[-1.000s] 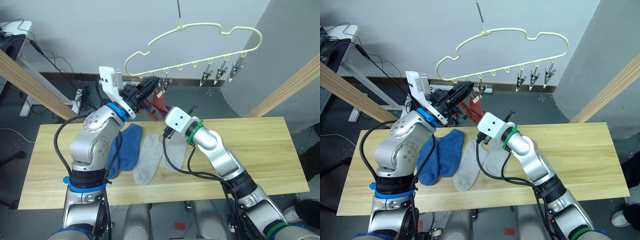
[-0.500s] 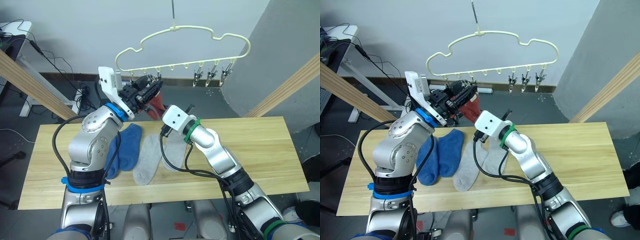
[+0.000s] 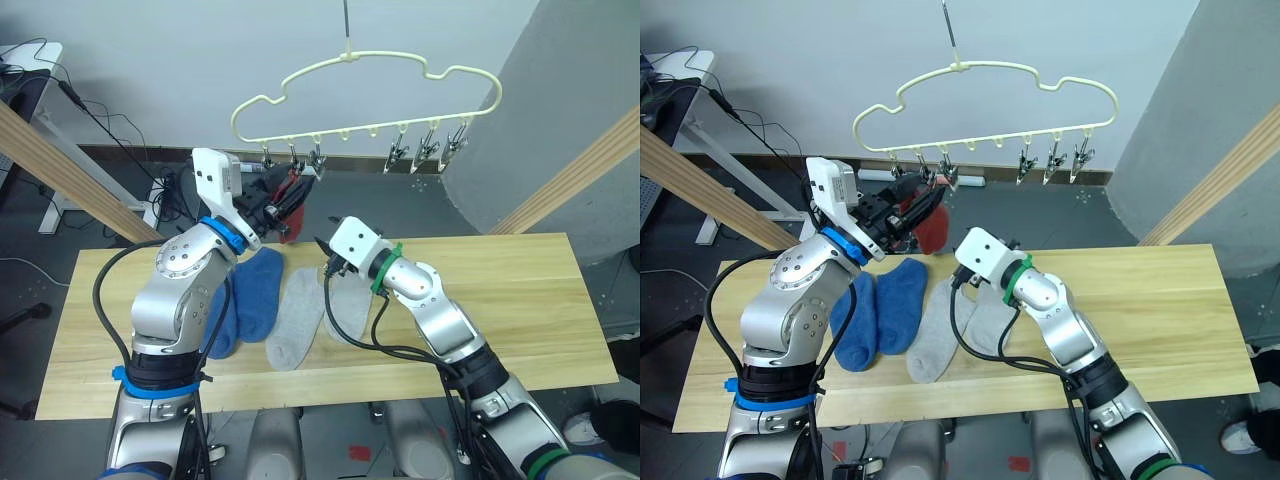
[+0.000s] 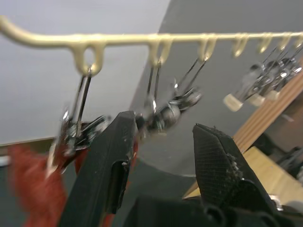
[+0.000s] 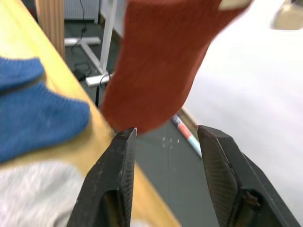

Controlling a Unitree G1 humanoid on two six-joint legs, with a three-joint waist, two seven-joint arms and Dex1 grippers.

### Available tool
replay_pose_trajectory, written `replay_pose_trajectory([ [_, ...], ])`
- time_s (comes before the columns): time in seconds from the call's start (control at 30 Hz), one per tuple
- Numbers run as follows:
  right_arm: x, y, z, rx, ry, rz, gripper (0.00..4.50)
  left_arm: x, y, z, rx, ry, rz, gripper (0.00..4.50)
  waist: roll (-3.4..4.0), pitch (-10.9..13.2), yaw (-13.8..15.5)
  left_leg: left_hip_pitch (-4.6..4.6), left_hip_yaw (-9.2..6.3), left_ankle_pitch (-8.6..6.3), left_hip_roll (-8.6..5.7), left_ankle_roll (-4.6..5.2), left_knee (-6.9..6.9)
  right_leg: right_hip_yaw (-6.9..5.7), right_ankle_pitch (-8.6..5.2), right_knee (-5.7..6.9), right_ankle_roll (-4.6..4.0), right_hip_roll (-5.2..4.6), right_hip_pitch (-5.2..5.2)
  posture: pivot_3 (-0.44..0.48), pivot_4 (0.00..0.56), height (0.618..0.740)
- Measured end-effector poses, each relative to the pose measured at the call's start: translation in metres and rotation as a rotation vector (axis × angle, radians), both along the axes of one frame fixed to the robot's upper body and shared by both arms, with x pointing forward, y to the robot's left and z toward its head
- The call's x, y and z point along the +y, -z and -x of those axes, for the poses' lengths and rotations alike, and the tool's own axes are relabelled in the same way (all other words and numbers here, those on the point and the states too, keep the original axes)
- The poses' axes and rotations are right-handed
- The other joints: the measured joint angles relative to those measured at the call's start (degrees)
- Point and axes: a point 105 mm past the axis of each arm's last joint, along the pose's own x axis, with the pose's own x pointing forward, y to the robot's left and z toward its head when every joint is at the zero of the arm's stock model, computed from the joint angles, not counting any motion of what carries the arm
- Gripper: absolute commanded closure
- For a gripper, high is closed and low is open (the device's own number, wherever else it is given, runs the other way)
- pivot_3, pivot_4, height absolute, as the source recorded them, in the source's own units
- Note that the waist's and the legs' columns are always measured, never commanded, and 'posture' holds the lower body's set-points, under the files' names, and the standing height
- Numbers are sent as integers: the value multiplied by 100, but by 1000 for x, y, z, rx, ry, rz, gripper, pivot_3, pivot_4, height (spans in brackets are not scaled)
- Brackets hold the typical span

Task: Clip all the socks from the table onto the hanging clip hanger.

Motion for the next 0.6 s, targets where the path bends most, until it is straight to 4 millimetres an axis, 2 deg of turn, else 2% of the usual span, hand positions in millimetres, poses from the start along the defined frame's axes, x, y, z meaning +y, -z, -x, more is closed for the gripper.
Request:
replay_pose_trajectory([
  [0.1,-15,-1,13,24,-7,-1,2352,2,9,3,-24,-22,-41,2290,0,0,4,0,-1,0,1,0,0,-1,-1,0,1,0,0,-72,371,740],
  [0.3,-43,-13,43,55,-53,-5,2352,0,5,8,-108,-59,-25,2290,0,0,10,1,0,0,0,0,1,1,-16,1,27,0,1,-84,374,740],
  [0.37,-60,-18,58,90,-65,-23,2352,-2,6,12,-121,-67,-7,2290,-1,0,16,0,-1,0,0,0,1,0,-17,0,28,0,2,-84,374,740],
  [0.47,-81,-44,75,94,-77,-109,2352,-5,10,16,-134,-94,41,2290,-1,0,13,1,0,-1,-1,1,6,2,-16,0,28,0,6,-97,377,740],
  [0.53,-88,-66,81,59,-82,-159,2352,-9,11,19,-151,-107,53,2290,-1,0,-23,8,1,-1,-1,1,6,6,-16,1,28,2,10,-110,378,740],
  [0.6,-91,-79,82,37,-79,-177,2352,-13,11,20,-162,-104,51,2290,-1,0,-48,14,0,0,1,2,5,6,-14,5,26,6,11,-110,378,740],
])
